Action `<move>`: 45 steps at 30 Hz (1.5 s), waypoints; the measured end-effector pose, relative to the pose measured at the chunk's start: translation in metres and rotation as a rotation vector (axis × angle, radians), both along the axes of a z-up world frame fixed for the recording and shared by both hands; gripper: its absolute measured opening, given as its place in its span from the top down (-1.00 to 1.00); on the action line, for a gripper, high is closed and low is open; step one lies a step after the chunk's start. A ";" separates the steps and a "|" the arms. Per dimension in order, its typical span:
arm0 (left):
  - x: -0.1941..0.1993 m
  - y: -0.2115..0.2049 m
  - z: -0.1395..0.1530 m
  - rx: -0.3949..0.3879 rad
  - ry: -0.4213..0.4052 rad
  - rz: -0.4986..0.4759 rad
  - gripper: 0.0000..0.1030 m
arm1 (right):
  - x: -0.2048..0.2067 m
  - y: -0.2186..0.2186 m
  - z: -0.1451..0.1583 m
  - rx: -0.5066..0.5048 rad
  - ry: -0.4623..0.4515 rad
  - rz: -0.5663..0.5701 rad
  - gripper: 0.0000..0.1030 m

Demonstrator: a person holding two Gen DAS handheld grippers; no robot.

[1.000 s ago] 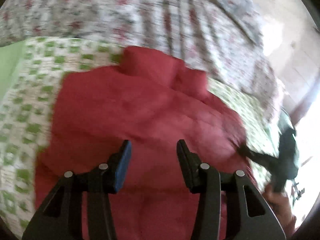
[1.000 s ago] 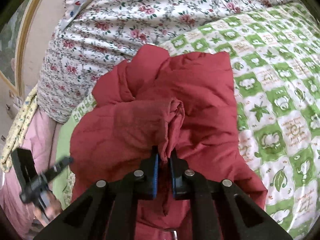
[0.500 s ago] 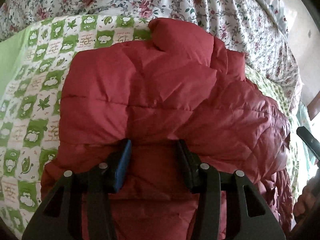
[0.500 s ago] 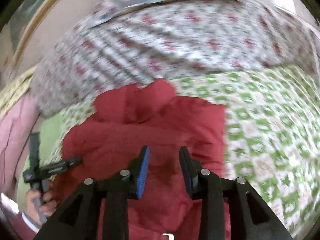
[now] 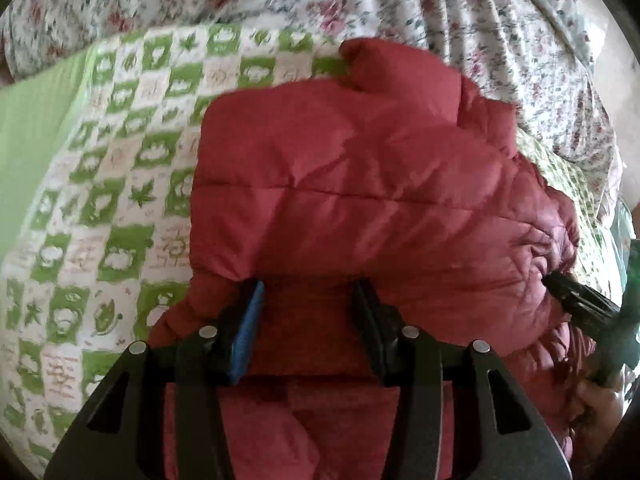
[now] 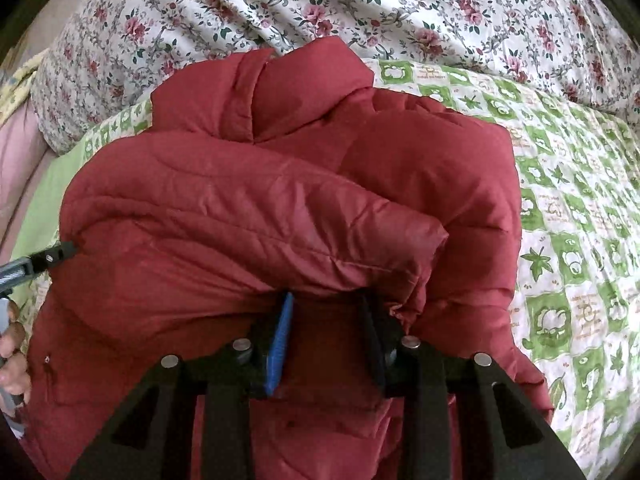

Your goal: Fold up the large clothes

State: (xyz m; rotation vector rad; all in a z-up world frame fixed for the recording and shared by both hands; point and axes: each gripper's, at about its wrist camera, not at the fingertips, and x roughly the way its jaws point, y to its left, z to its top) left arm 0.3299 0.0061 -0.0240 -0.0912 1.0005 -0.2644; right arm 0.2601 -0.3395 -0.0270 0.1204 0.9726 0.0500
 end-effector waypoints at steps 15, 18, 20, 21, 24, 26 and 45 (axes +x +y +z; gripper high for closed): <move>0.002 -0.004 0.000 0.023 0.004 0.015 0.05 | -0.010 -0.009 0.011 0.105 -0.005 -0.011 0.28; -0.006 -0.001 0.010 0.037 0.000 0.021 0.03 | -0.031 -0.017 0.028 0.134 -0.021 -0.021 0.26; -0.014 0.004 0.016 0.020 0.013 0.026 0.01 | -0.044 -0.020 0.037 0.137 -0.027 -0.020 0.03; -0.019 0.007 0.019 0.010 0.016 0.026 0.00 | -0.052 -0.022 0.040 0.138 -0.026 -0.019 -0.04; -0.043 0.015 0.029 -0.024 0.009 0.019 -0.01 | -0.078 -0.025 0.050 0.156 -0.024 -0.002 -0.15; -0.066 0.017 0.032 0.006 0.004 0.011 -0.01 | -0.097 -0.026 0.055 0.165 -0.030 0.002 -0.19; -0.204 0.090 0.019 -0.060 0.059 0.136 -0.01 | -0.221 -0.052 0.060 0.218 -0.012 -0.107 -0.47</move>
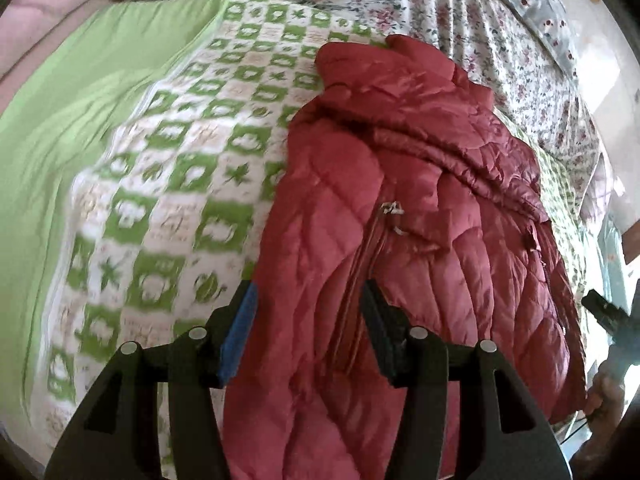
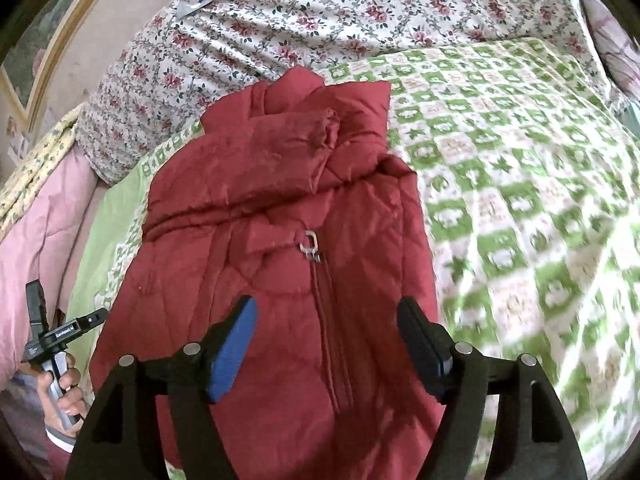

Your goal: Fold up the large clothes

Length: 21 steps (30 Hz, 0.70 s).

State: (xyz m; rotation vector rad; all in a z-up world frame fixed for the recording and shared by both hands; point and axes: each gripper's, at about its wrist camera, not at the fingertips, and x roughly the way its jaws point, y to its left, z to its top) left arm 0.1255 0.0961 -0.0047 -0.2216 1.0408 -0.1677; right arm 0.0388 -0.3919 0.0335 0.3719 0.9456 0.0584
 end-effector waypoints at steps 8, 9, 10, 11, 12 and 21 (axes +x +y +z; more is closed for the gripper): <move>-0.022 0.006 -0.005 -0.008 0.009 0.002 -0.05 | -0.041 -0.006 -0.008 -0.055 0.058 -0.027 -0.49; -0.024 0.006 -0.006 0.002 0.011 0.004 -0.13 | -0.047 -0.006 -0.010 -0.063 0.069 -0.029 -0.49; -0.026 0.006 -0.007 0.010 0.013 0.008 -0.15 | -0.050 -0.006 -0.012 -0.071 0.079 -0.030 -0.49; -0.027 0.007 -0.008 0.011 0.014 0.010 -0.15 | -0.054 -0.005 -0.015 -0.080 0.090 -0.027 -0.49; -0.029 0.007 -0.009 0.009 0.018 0.010 -0.15 | -0.057 -0.003 -0.018 -0.086 0.101 -0.021 -0.49; -0.047 0.008 -0.021 0.030 0.042 -0.019 -0.21 | -0.091 -0.003 -0.034 -0.037 0.123 0.050 0.16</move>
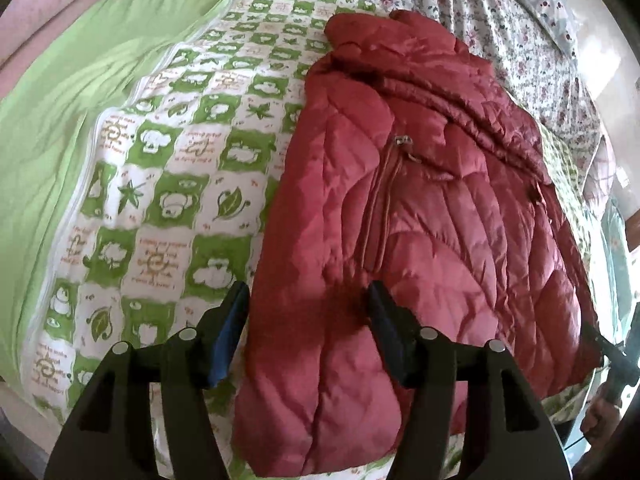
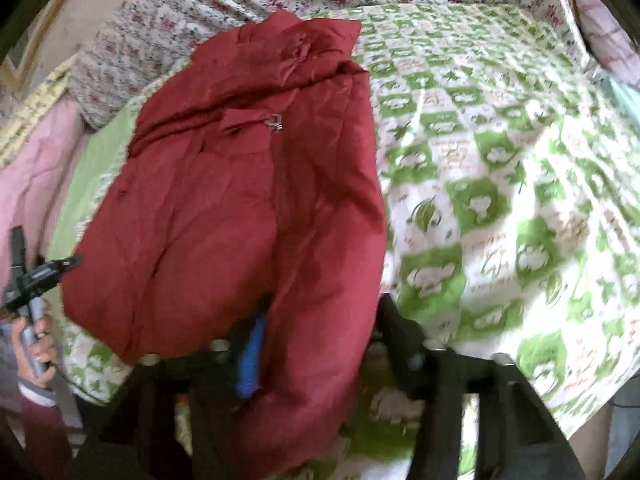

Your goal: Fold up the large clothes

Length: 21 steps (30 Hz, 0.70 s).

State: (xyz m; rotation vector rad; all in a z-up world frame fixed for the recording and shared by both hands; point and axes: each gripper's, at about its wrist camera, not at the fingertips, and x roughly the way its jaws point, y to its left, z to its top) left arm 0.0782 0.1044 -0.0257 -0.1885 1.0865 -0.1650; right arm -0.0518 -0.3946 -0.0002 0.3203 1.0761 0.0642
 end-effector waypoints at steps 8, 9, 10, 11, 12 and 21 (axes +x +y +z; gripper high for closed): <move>-0.012 0.006 -0.009 -0.019 0.014 -0.027 -0.28 | -0.009 0.004 0.005 0.029 -0.020 0.025 0.20; -0.013 0.005 -0.010 -0.025 0.017 -0.034 -0.28 | -0.009 0.005 0.005 0.029 -0.023 0.031 0.20; -0.015 0.004 -0.011 -0.035 0.021 -0.048 -0.28 | -0.009 0.007 0.005 0.029 -0.024 0.037 0.20; -0.017 0.003 -0.012 -0.046 0.023 -0.061 -0.28 | -0.009 0.009 0.004 0.026 -0.025 0.043 0.19; -0.019 0.002 -0.013 -0.060 0.024 -0.075 -0.27 | -0.009 0.011 0.003 0.023 -0.022 0.052 0.19; -0.028 -0.005 -0.016 -0.086 0.005 -0.133 0.16 | -0.008 0.007 -0.007 0.073 -0.008 0.057 0.07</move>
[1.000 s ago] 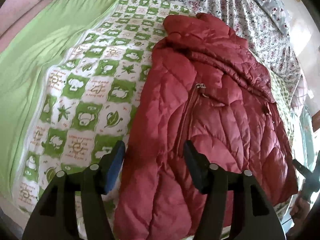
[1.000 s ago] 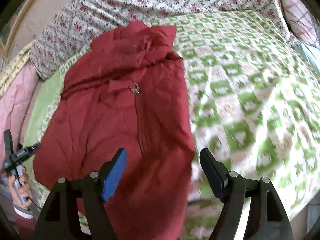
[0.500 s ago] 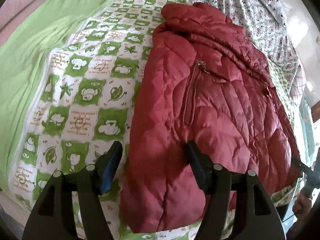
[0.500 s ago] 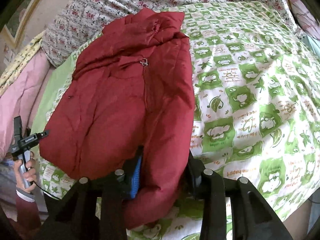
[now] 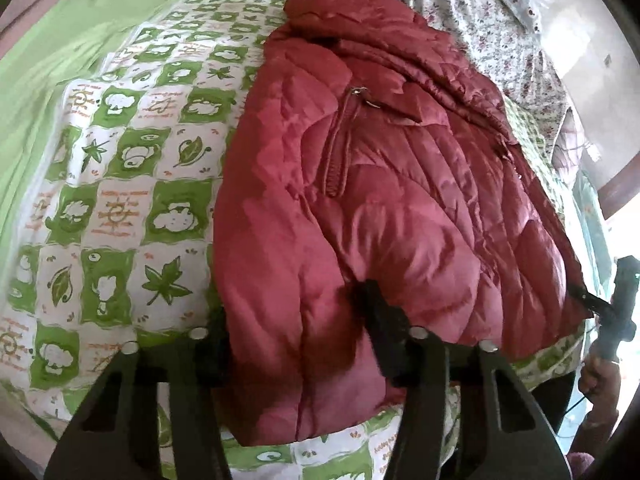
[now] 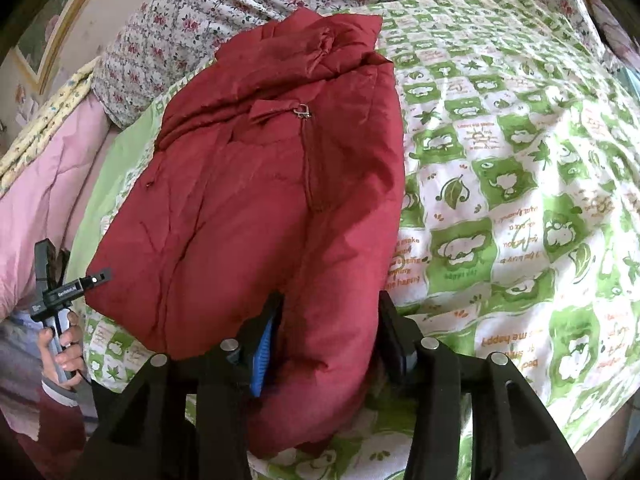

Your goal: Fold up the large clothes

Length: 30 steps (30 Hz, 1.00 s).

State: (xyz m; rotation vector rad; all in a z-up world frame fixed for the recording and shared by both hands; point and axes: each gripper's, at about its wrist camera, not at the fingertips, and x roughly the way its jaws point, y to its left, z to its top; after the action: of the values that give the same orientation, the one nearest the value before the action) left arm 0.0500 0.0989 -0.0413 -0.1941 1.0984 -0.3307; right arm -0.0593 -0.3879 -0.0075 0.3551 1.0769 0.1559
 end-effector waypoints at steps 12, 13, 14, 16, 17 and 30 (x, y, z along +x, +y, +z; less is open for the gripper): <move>-0.011 0.005 0.024 -0.103 -0.076 -0.006 0.65 | -0.006 -0.008 0.010 0.147 -0.098 -0.016 0.47; -0.012 0.005 0.028 -0.108 -0.089 -0.006 0.65 | -0.006 -0.008 0.013 0.155 -0.107 -0.015 0.48; -0.012 0.004 0.032 -0.110 -0.102 -0.005 0.66 | -0.005 -0.008 0.015 0.160 -0.114 -0.014 0.49; -0.013 0.002 0.041 -0.109 -0.130 -0.004 0.67 | -0.004 -0.007 0.020 0.165 -0.130 -0.013 0.50; -0.013 0.001 0.046 -0.107 -0.143 -0.002 0.68 | -0.004 -0.007 0.023 0.166 -0.137 -0.010 0.50; 0.007 -0.008 0.102 -0.115 -0.286 0.012 0.69 | 0.020 -0.011 0.064 0.170 -0.256 -0.012 0.52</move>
State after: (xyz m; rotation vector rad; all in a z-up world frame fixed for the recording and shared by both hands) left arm 0.0565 0.0909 0.0604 -0.2471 0.7962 -0.3981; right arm -0.0396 -0.3985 0.0570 0.4805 0.8102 0.2762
